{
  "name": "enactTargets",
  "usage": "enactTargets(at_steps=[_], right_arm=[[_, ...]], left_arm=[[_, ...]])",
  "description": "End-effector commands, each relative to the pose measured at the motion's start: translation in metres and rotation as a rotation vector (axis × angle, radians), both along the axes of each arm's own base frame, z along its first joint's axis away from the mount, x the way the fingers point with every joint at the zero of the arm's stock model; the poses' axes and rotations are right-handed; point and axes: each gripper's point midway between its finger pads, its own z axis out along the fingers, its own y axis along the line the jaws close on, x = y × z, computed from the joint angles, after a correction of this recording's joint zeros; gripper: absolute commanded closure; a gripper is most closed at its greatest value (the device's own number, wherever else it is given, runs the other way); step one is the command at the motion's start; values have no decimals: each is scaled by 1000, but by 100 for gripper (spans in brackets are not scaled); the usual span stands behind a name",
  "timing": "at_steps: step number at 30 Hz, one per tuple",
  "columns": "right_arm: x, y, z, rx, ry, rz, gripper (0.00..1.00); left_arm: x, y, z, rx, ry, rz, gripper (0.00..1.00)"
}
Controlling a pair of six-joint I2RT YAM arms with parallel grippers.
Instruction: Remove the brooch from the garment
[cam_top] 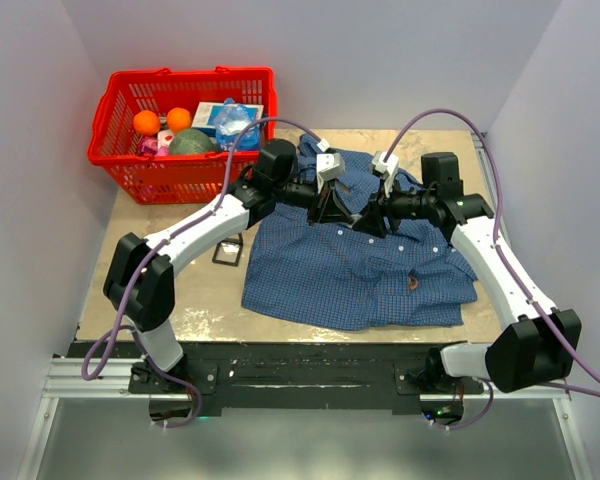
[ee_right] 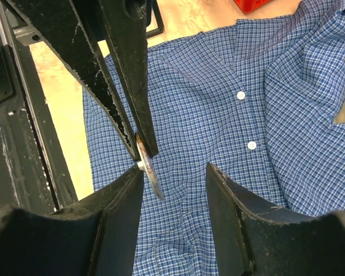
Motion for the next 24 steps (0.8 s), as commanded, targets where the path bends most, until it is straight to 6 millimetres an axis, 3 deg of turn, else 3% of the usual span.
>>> enactTargets(at_steps=[1, 24], right_arm=[[18, -3, 13, 9, -58, -57, 51], [47, -17, 9, 125, 64, -190, 55]], left_arm=[[-8, -2, 22, -50, -38, -46, 100], [-7, -2, 23, -45, -84, -66, 100]])
